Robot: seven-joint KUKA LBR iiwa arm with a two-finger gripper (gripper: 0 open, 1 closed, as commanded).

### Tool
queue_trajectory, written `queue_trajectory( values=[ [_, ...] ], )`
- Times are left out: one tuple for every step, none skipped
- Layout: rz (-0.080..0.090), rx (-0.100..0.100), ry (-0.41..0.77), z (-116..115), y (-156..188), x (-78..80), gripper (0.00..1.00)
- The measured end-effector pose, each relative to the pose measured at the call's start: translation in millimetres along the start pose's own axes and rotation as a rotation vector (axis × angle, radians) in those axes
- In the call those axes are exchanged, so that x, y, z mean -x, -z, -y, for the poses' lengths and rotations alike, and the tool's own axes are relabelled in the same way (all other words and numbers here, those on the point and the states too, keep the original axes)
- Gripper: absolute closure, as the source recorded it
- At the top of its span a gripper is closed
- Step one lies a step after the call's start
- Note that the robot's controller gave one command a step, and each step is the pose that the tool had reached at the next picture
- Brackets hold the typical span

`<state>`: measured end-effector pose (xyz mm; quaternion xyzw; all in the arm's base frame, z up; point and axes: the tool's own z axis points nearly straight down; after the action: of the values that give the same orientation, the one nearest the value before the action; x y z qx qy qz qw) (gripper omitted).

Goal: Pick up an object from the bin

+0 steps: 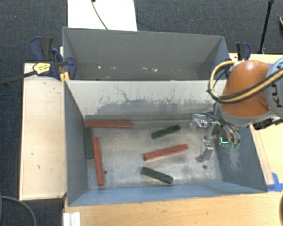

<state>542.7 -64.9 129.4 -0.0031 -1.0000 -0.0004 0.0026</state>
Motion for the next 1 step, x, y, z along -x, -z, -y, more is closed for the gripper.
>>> queue_trajectory(
  values=[
    [0.006, 0.002, 0.156, -67.8, -59.8, 7.8, 0.0]
  ],
)
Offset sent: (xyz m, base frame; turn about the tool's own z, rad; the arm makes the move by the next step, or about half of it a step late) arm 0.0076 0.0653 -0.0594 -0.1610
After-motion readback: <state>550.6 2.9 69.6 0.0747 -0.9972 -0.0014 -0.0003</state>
